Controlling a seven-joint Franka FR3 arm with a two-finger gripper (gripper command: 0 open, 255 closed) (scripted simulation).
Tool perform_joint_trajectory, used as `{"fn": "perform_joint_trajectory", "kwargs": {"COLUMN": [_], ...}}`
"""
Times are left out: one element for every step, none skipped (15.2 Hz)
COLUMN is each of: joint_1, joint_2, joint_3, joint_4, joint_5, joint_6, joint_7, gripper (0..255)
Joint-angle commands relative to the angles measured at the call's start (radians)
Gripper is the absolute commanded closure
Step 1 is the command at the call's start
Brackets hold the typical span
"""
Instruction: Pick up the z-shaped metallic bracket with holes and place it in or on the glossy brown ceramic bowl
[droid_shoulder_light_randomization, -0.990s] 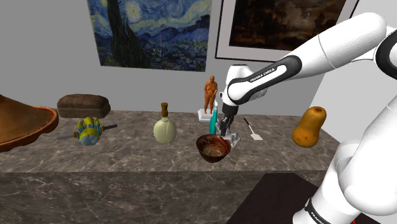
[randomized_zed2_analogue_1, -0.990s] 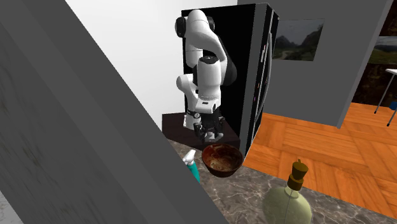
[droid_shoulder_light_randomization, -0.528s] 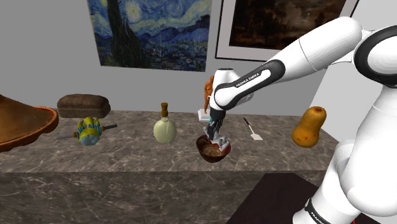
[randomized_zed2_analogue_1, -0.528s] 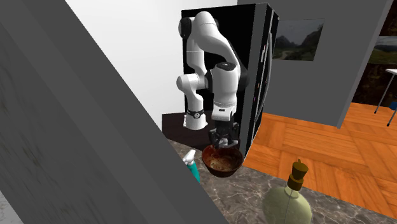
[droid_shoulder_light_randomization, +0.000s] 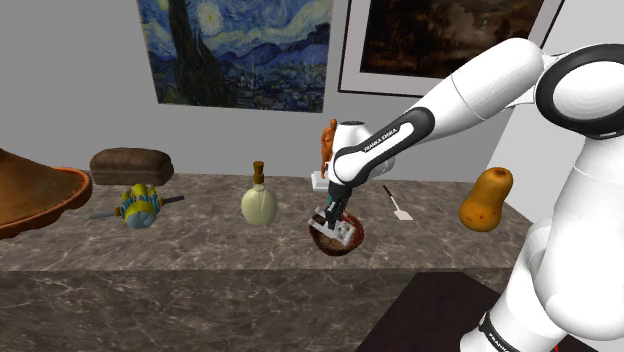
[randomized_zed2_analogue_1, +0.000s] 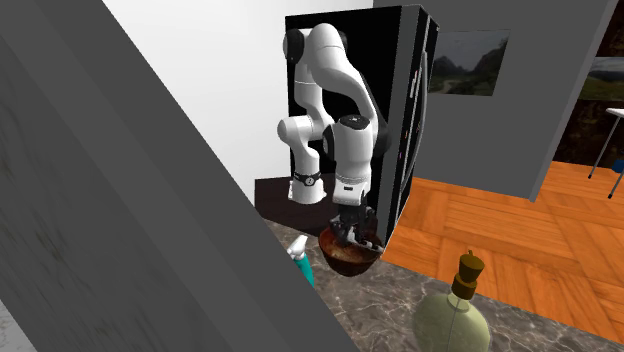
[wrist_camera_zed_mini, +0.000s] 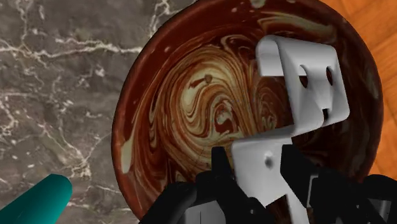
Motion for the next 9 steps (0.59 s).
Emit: {"fn": "perform_joint_trajectory", "kwargs": {"joint_1": [-0.001,-0.001,-0.001,-0.001,-0.001,-0.001,-0.001,-0.001,-0.001], "joint_2": [0.006,0.006,0.006,0.006,0.006,0.006,0.006,0.007,0.007], "joint_3": [0.0,0.0,0.0,0.0,0.0,0.0,0.0,0.0,0.0], "joint_4": [0.001,0.001,0.001,0.001,0.001,0.001,0.001,0.002,0.002], "joint_5": [0.002,0.002,0.002,0.002,0.002,0.002,0.002,0.002,0.003], "joint_6": [0.005,0.005,0.005,0.005,0.005,0.005,0.005,0.005,0.006], "joint_7": [-0.003,-0.003,-0.003,-0.003,-0.003,-0.003,-0.003,-0.003,-0.004], "gripper": [255,255,255,255,255,255,255,0,0]}}
